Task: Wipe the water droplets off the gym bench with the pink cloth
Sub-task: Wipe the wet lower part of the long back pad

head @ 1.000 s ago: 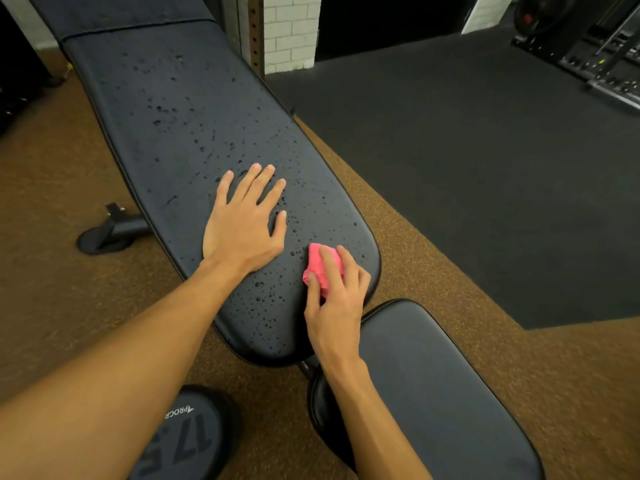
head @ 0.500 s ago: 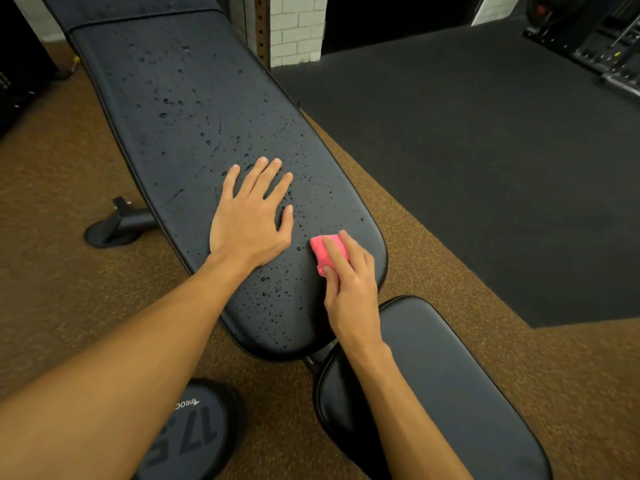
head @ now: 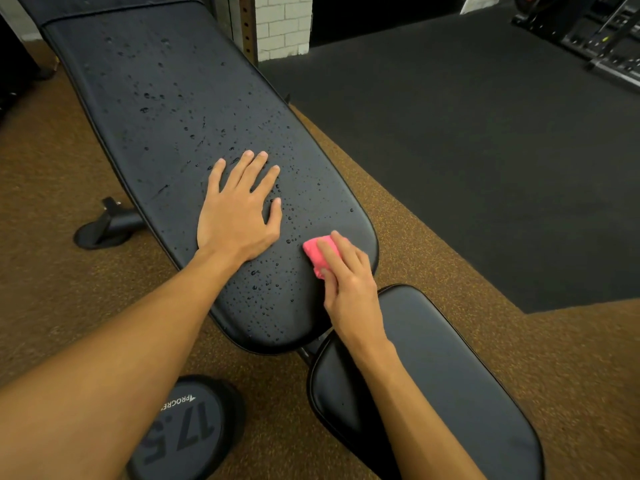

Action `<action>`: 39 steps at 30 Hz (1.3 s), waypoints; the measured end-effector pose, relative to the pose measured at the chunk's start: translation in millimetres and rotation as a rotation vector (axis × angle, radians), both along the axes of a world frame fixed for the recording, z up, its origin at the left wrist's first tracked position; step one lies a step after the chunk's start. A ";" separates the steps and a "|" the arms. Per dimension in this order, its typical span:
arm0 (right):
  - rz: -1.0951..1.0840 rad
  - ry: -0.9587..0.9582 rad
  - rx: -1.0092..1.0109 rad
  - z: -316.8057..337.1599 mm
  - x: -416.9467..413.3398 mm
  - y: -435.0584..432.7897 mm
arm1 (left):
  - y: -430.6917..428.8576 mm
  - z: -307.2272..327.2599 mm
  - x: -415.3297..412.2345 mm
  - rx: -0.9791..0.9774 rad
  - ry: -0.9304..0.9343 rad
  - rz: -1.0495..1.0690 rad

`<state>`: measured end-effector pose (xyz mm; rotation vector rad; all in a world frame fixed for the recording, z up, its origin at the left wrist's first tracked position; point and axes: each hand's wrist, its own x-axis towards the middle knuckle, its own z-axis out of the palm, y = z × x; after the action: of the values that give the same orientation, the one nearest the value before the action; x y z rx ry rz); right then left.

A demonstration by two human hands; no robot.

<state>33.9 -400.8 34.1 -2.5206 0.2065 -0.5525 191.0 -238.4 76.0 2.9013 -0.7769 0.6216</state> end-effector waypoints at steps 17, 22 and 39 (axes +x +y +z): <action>-0.201 0.073 0.149 1.4 8.9 -34.6 | -0.1 0.3 0.3 -0.005 0.002 0.003; -0.139 0.058 0.139 9.2 29.7 -31.4 | -0.6 -0.2 -0.2 -0.006 0.008 0.004; -0.172 0.088 0.137 -2.0 -1.4 -29.0 | -1.3 0.9 -0.7 -0.011 0.006 -0.002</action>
<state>32.5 -429.8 32.2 -2.4093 0.4816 -0.4769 190.3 -239.6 76.9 2.8909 -0.7736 0.6144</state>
